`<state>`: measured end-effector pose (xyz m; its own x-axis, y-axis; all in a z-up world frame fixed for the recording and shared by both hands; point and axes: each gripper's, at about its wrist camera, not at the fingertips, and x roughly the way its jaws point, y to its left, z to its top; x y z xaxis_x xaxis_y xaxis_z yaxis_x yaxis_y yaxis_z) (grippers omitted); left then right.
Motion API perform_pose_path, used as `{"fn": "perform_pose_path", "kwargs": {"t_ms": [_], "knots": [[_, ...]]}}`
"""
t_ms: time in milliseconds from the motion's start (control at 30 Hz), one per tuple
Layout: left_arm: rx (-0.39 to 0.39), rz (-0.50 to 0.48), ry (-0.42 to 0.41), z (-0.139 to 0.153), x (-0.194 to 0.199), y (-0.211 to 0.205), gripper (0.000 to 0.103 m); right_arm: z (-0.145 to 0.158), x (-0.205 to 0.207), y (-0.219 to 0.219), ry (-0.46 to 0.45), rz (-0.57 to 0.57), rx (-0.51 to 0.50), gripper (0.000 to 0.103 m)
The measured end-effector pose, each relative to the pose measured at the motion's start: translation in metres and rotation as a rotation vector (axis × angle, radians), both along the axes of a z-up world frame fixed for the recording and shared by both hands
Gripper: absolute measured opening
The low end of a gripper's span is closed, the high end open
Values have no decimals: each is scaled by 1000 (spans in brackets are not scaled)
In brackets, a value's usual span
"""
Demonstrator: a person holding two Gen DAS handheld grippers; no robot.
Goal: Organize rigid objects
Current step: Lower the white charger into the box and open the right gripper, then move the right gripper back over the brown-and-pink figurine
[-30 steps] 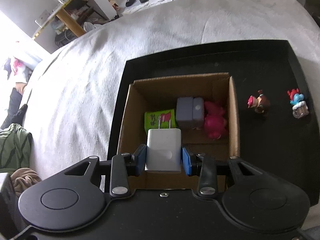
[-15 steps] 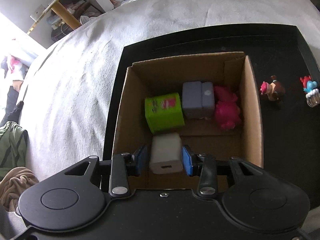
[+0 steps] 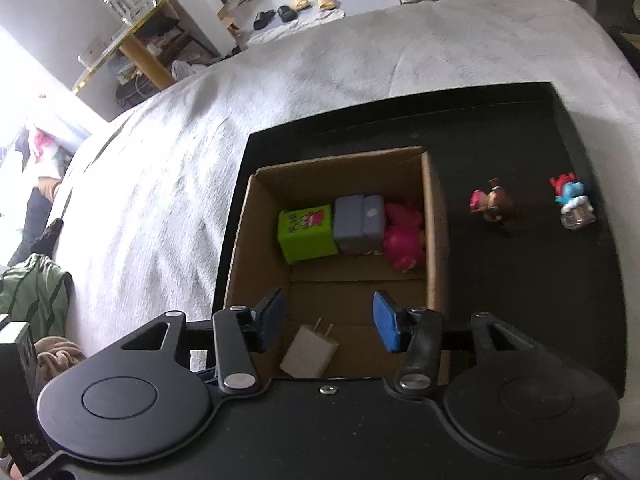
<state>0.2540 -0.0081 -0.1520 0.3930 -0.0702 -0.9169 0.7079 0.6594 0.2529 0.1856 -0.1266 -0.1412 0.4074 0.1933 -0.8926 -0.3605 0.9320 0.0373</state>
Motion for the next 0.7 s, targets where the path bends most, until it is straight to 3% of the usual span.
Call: {"fn": "perform_pose_path", "kwargs": {"t_ms": [367,700], "knots": [[9,0,-4,-1,0,-1,14,29,5,-32,-73,-30,23,57],[14,7,-11,-1,-1,-3,14,34,15,-69,-94,-79,20,61]]}}
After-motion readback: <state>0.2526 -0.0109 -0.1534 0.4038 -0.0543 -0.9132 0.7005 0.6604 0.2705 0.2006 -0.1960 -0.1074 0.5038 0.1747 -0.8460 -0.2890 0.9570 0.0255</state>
